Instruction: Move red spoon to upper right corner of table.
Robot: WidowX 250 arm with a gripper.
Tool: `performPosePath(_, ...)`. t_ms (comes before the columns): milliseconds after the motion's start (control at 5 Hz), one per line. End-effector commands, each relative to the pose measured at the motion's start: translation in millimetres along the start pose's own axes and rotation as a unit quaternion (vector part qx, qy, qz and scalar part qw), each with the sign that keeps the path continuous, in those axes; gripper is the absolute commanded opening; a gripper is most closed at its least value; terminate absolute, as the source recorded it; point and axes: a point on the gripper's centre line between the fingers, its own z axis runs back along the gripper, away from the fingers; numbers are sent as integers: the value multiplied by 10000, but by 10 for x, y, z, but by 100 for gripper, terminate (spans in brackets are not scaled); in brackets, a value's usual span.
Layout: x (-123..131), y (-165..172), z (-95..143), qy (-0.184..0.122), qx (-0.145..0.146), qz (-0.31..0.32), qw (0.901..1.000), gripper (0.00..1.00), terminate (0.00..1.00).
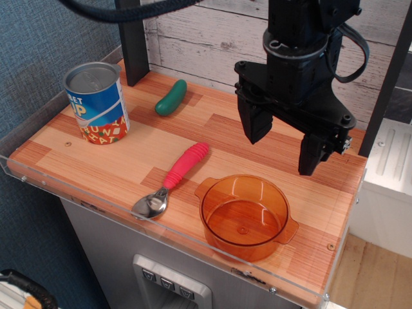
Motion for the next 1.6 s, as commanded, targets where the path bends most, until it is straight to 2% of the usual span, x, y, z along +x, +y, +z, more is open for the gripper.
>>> performPosePath(0, 0, 0, 0, 0, 0, 0, 10000, 100, 0)
performPosePath(200, -51, 246, -15, 279, 172, -157, 9993, 100, 0)
performPosePath(400, -165, 506, 12, 410, 271, -471, 9977, 100, 0)
performPosePath(600, -267, 759, -30, 391, 152, -72, 9991, 100, 0)
performPosePath(800, -203, 955, -140, 270, 258, 334, 9987, 100, 0)
performPosePath(1000, -179, 1132, -279, 409, 359, 591, 9968, 100, 0)
performPosePath(1400, -169, 1235, -700, 551, 405, 812, 9943, 100, 0)
